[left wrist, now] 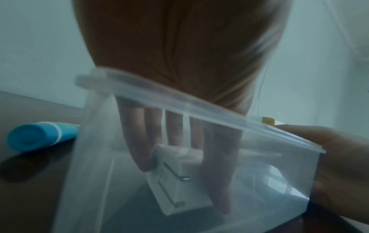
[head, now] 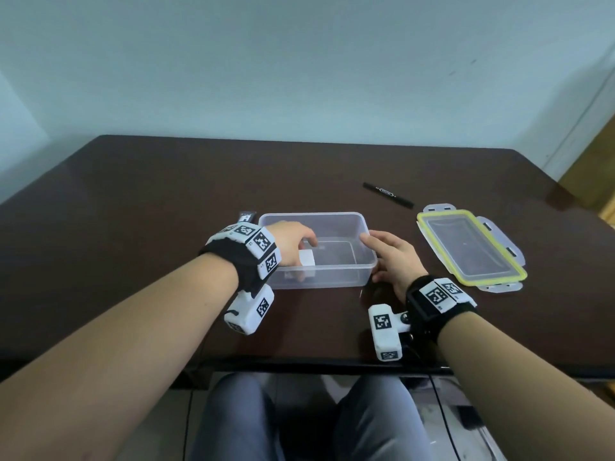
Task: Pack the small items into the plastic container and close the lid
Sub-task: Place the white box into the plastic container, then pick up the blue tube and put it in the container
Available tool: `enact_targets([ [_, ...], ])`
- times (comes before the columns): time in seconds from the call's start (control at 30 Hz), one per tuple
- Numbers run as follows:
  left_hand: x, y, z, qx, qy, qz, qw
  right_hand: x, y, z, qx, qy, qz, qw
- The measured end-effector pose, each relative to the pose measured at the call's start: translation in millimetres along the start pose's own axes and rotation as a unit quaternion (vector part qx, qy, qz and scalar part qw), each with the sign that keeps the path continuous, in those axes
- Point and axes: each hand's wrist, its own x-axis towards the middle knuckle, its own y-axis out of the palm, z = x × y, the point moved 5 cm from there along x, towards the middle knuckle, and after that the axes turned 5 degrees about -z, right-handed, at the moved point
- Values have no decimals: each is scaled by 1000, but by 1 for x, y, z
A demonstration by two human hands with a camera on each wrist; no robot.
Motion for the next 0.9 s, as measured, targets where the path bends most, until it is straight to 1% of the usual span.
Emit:
enact_targets([
  [0.17, 2, 1, 2, 3, 4, -1, 1000, 1, 0, -1, -8, -6, -1, 1000],
  [0.27, 2, -1, 4, -45, 11, -15, 999, -2, 2, 2, -19, -17, 2, 1000],
  [0.33, 0, -7, 6, -98, 16, -37, 994, -4, 2, 4, -25, -25, 2, 999],
  [0.4, -5, -18, 12, -152, 12, -87, 984, -5, 3, 5, -32, -27, 2, 999],
  [0.47, -11, -31, 20, -212, 2, -147, 966, -6, 3, 5, -34, -27, 2, 999],
  [0.53, -18, -43, 34, -276, -17, -204, 939, -6, 2, 5, -36, -27, 3, 999],
  [0.63, -29, -57, 65, -386, -83, -286, 873, -6, 3, 4, -35, -32, 5, 999],
  [0.67, -30, -58, 75, -399, -107, -304, 858, -5, 2, 3, -35, -33, 3, 999],
  [0.7, -30, -58, 86, -391, -128, -316, 855, -3, 2, 2, -35, -33, 2, 999],
  [0.77, -26, -53, 104, -351, -159, -316, 867, -1, 1, 0, -33, -33, 0, 999],
  [0.9, -17, -38, 119, -239, -198, -258, 915, 2, 2, -1, -30, -34, 2, 999],
])
